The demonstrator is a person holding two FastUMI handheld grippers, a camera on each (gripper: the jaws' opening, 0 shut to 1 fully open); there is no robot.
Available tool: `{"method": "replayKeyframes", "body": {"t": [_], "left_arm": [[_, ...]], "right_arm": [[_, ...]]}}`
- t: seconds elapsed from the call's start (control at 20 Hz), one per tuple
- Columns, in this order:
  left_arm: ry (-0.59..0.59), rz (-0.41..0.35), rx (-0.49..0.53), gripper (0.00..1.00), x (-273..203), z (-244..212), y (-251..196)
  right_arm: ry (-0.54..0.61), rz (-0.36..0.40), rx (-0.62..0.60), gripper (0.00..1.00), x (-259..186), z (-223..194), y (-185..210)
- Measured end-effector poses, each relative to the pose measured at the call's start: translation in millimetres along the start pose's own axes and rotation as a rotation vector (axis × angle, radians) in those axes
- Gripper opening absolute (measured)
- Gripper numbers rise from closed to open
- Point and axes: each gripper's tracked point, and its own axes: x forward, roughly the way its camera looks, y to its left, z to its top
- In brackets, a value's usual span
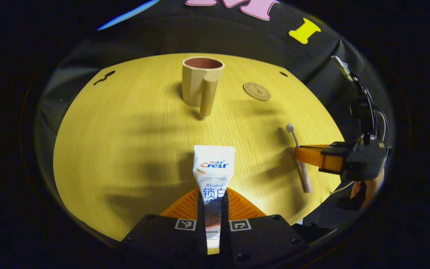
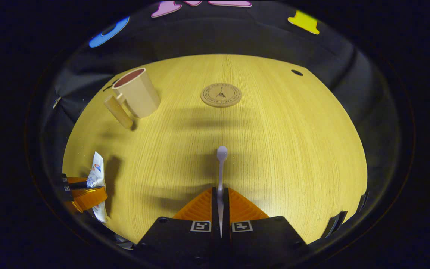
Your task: Put the toothbrush and toothpaste on the desktop into the cup, then pick up the cup and place it on the coaster on the desktop.
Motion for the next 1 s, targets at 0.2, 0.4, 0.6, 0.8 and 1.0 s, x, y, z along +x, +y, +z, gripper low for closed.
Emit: {"method": "replayKeyframes", "body": {"t": [0.2,0.4,0.6,0.8,1.0], "left_arm": [[-0.152,-0.048,-0.041,0.18,-38,45,-6],[-0.379,-0.08,-0.001,0.18,-65,117,-14],[-0.641,-0.164,0.043,0.18,-87,194,-38],[-0.843,-0.201,0.071,0.17,-93,244,-44],[-0.906,-0.159,0.08,0.18,-54,286,-24]], "right_arm": [[-0.172,0.087,0.057,0.05,-37,32,15],[-0.333,0.148,0.085,0.05,-74,65,22],[-0.433,0.184,0.116,0.05,-100,89,21],[-0.468,0.207,0.147,0.05,-110,89,23],[-0.447,0.214,0.199,0.05,-112,69,23]]}}
